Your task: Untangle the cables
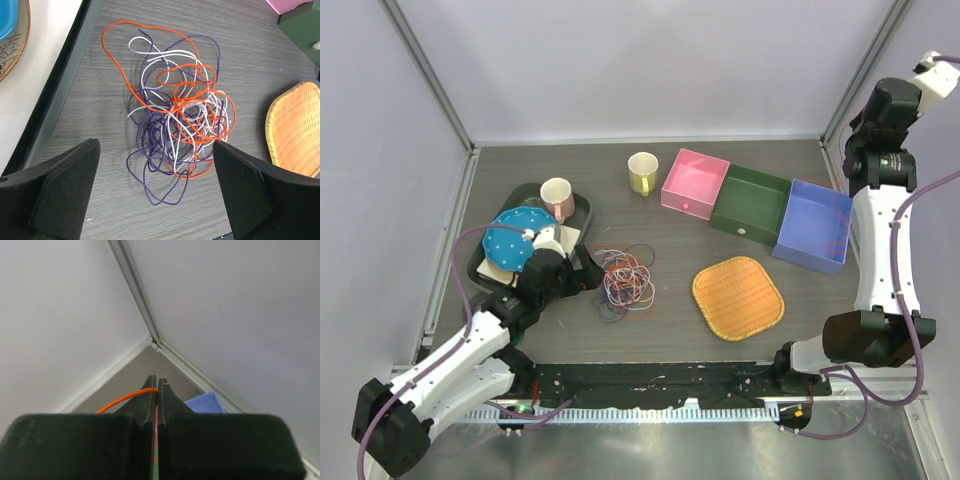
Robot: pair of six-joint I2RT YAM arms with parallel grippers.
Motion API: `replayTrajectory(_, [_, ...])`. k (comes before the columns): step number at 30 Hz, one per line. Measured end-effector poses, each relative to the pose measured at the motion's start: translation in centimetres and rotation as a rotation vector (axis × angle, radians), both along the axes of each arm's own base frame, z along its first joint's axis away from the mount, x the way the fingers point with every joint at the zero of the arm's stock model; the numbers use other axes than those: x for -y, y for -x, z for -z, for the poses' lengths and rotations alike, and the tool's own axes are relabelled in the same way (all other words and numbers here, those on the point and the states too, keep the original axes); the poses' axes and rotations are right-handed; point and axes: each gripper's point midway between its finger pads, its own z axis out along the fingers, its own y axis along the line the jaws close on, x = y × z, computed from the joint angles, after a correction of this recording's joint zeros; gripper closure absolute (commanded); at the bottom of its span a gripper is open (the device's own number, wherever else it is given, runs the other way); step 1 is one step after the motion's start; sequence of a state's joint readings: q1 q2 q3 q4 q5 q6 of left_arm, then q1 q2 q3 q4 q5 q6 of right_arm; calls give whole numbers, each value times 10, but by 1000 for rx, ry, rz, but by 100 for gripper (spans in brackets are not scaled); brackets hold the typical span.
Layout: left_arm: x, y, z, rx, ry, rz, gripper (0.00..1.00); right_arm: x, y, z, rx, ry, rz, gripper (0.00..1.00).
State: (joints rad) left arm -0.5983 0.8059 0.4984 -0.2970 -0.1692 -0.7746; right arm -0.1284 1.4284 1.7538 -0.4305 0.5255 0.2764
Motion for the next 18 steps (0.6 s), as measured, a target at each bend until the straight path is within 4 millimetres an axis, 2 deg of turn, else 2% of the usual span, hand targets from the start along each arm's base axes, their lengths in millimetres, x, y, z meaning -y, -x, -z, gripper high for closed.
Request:
replayTrajectory(4, [-1,-1,2,-4,-7,-5,0,15,-2,59,-96,-54,43,99])
replayTrajectory(7, [-1,-1,4,-10,-11,-5,0,13,-2,104,-158,-97,45,99])
replayTrajectory(10, [-1,-1,4,-11,-12,-5,0,9,-1,139,-208,-134,42,99])
replayTrajectory(18, [-1,-1,5,-13,-13,-6,0,7,8,189,-256,-196,70,96])
